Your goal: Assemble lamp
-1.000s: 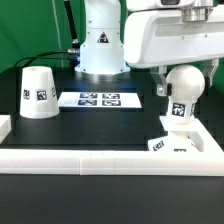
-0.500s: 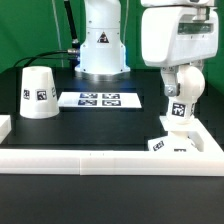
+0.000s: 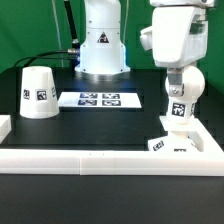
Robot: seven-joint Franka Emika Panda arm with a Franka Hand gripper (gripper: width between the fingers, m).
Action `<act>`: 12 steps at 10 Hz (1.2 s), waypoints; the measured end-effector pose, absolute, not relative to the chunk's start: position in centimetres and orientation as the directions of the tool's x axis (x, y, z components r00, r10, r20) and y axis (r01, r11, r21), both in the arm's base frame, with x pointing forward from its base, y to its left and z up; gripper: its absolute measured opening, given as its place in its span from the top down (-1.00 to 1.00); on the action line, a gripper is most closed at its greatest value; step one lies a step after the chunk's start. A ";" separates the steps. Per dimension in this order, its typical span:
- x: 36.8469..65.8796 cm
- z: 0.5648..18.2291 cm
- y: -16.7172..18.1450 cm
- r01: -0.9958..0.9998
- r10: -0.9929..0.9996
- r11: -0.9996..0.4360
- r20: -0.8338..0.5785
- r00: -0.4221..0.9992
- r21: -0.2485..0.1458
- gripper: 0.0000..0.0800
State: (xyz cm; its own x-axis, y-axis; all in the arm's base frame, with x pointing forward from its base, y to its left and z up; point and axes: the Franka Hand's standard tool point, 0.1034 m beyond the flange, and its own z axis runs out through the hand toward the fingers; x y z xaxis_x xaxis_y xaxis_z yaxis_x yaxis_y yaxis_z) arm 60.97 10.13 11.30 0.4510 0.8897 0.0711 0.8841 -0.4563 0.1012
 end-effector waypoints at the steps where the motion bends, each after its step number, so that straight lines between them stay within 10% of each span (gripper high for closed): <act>1: 61.0 11.3 10.1 0.884 0.890 -0.456 0.071 0.451 0.101 -0.44; 12: 61.0 11.3 9.8 0.326 0.326 -0.945 0.122 0.937 0.022 -0.45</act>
Offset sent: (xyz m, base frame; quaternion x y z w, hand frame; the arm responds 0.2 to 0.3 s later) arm 0.0000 0.0000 0.0000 0.0000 0.0000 0.0000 1.0000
